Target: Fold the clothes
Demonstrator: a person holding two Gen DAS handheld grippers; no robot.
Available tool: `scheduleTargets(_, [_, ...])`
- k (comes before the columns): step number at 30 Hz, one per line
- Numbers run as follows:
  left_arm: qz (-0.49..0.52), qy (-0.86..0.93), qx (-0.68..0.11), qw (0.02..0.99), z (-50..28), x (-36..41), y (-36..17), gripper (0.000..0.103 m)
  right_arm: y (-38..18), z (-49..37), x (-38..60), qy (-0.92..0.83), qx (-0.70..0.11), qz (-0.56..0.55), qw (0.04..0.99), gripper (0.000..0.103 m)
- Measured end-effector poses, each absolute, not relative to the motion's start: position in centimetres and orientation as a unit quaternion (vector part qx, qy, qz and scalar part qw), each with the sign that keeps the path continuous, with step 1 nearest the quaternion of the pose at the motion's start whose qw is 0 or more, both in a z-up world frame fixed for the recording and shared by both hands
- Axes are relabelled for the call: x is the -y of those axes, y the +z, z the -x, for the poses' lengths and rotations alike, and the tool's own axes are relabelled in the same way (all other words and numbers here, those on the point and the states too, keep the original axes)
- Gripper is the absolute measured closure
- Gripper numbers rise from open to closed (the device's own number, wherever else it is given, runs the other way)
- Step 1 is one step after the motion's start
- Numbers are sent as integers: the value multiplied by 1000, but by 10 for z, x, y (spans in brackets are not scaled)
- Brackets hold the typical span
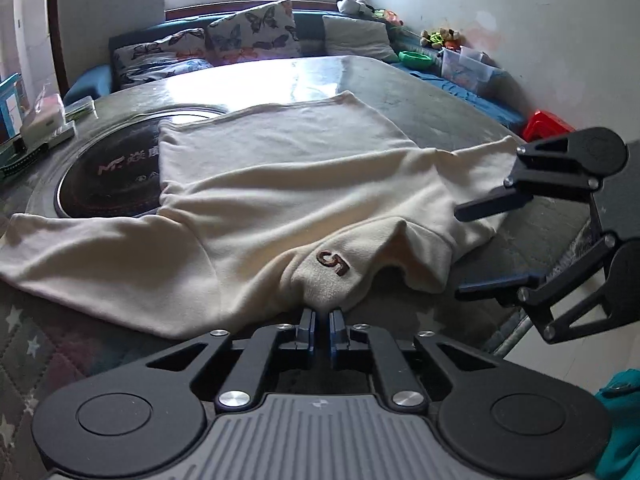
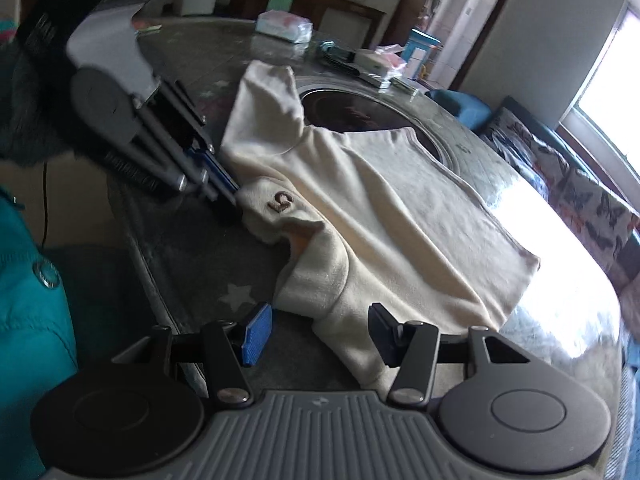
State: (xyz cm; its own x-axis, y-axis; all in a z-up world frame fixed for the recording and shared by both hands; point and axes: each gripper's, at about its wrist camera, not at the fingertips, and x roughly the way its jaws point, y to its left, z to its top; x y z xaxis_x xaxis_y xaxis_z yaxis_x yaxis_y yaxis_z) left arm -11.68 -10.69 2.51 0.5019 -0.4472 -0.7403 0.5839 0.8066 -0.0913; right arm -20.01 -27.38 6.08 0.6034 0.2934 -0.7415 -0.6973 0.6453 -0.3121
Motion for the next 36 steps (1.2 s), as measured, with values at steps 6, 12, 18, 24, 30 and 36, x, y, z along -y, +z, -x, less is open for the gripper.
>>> scheduleTargets(6, [-69, -303, -413, 856, 114, 106, 26, 94, 53, 207, 268, 294, -312, 343, 836, 51])
scheduleTargets(12, [-70, -313, -409, 854, 116, 112, 27, 92, 52, 204, 265, 302, -313, 336, 835, 56])
scheduleTargets(18, [-68, -329, -381, 861, 116, 111, 39, 99, 54, 206, 266, 305, -309, 347, 831, 56])
scheduleTargets(24, [-38, -330, -365, 870, 105, 98, 56, 100, 50, 208, 264, 301, -292, 377, 826, 56])
scheduleTargets(30, [-12, -324, -373, 869, 90, 94, 56, 100, 44, 207, 257, 307, -272, 387, 826, 66])
scheduleTargets(36, [-13, -335, -373, 865, 92, 87, 58, 100, 52, 199, 262, 320, -277, 346, 837, 98])
